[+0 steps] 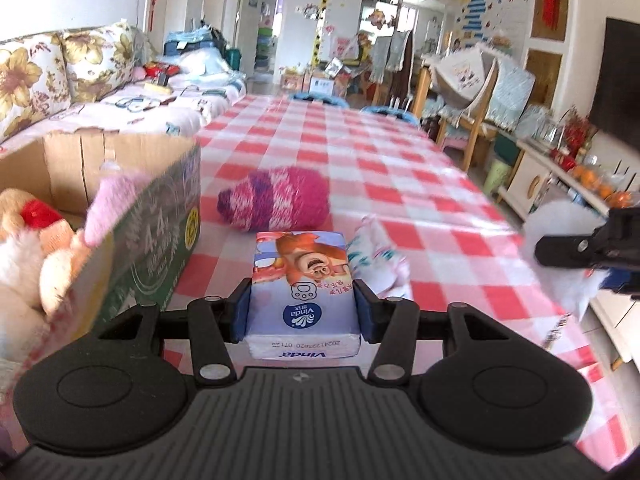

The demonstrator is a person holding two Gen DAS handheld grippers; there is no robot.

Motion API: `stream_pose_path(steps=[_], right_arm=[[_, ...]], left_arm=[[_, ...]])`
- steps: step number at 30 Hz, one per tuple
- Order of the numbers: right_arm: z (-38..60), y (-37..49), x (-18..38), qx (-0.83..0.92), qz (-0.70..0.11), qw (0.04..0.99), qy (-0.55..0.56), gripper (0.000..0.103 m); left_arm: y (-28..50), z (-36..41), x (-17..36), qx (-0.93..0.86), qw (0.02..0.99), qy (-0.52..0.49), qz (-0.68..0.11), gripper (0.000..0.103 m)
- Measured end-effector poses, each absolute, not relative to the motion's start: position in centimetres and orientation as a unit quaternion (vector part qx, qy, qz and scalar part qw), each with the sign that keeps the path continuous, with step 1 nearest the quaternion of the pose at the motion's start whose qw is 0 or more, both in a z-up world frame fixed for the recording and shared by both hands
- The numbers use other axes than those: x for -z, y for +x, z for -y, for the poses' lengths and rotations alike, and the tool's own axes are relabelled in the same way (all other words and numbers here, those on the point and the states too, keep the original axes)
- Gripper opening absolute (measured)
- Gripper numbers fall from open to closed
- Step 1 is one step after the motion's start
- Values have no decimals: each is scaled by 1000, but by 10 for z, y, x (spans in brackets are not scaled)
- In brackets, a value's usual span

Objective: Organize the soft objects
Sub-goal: 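Grasp the blue Vinda tissue pack with the left tool, then carry the tissue pack with the left tool while the right tool carries the pompom toward the box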

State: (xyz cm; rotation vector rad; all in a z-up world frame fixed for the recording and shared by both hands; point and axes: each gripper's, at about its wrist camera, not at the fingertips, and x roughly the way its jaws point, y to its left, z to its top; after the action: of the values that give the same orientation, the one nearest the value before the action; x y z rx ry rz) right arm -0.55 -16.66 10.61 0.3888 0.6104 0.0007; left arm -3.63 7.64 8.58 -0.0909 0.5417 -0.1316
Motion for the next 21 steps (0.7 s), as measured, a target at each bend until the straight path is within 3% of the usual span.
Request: stream_pose_path(steps=[21], right_arm=[[137, -29, -132, -57, -249, 946, 199, 47]], left_arm=[[-58, -98, -135, 75, 973, -76, -204, 63]])
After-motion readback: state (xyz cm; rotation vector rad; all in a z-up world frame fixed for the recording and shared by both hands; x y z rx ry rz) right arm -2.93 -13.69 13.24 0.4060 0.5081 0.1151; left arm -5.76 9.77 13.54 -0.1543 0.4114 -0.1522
